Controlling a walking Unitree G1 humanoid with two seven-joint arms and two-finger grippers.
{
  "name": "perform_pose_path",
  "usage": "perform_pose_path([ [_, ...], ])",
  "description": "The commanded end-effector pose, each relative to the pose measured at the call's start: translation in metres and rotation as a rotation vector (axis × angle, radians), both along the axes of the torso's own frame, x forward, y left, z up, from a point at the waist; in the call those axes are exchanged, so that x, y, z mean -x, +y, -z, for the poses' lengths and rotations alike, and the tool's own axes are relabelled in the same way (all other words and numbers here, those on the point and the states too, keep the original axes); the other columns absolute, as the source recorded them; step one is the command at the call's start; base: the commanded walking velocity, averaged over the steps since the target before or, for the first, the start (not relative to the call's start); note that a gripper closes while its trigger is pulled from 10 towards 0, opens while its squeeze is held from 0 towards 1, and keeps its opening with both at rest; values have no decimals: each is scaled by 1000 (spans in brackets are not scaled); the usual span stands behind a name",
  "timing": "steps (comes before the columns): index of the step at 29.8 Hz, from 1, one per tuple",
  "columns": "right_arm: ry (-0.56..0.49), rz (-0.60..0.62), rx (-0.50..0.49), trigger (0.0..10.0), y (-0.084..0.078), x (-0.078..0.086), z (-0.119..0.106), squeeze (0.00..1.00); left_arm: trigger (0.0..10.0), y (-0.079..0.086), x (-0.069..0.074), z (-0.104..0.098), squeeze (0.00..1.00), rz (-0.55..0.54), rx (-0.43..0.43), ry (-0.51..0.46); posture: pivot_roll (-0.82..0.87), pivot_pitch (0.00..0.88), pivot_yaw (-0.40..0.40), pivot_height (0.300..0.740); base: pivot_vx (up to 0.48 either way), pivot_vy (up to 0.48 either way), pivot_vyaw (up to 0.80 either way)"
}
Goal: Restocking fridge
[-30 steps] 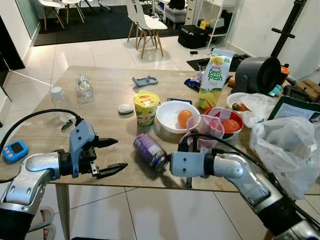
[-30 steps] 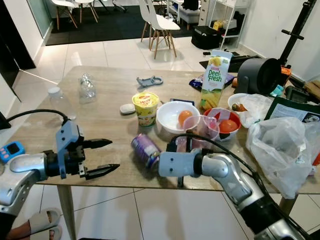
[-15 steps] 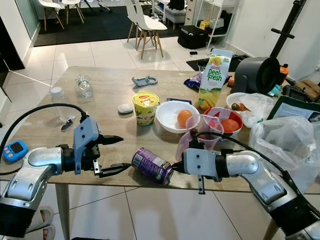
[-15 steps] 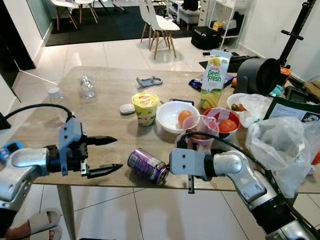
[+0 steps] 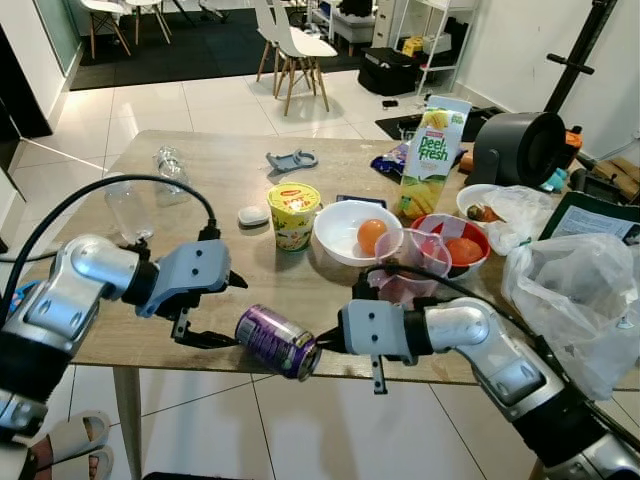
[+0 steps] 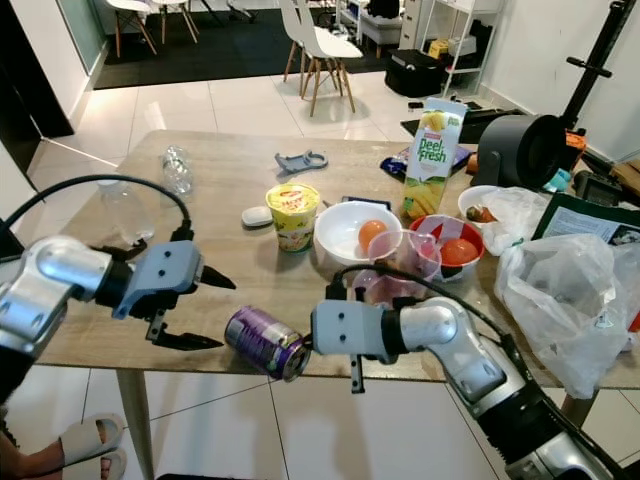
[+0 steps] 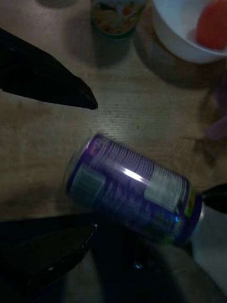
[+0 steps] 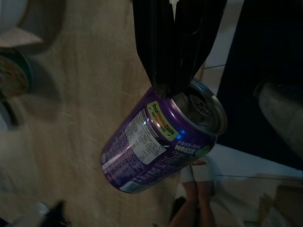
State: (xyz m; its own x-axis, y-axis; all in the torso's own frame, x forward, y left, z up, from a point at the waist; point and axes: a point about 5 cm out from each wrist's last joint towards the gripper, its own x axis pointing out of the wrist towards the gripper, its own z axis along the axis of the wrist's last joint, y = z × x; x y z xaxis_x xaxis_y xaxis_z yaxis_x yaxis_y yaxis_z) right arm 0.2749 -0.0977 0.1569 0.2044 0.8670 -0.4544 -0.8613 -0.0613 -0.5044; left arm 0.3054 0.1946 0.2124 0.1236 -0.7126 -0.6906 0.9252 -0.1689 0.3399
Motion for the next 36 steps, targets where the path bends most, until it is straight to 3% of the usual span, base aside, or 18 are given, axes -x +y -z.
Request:
perform_pose_path([
  [1,12,-18,4,10000,3,4,1,0,10000,1,-2,-2,0,40,-78,-6,67,21,6,740,0,0,0],
  [8,16,-38,-3,10000,8,5,0,0,10000,-10,-8,1,0,147,-143,6,64,25,5,740,0,0,0],
  [15,12,-49,-9,10000,14,5,0,0,10000,-32,-8,10,0,246,-113,46,63,27,6,740,0,0,0],
  [16,12,-54,-11,10000,16,6,0,0,10000,-40,-11,15,0,260,-74,48,63,27,6,740,0,0,0],
  [25,15,-57,-19,10000,19,7,0,0,10000,-49,-10,24,0,294,-64,76,61,29,5,740,0,0,0],
  [36,12,-57,-28,10000,22,6,-1,0,10000,-54,-4,49,0,353,-136,123,58,29,7,740,0,0,0],
])
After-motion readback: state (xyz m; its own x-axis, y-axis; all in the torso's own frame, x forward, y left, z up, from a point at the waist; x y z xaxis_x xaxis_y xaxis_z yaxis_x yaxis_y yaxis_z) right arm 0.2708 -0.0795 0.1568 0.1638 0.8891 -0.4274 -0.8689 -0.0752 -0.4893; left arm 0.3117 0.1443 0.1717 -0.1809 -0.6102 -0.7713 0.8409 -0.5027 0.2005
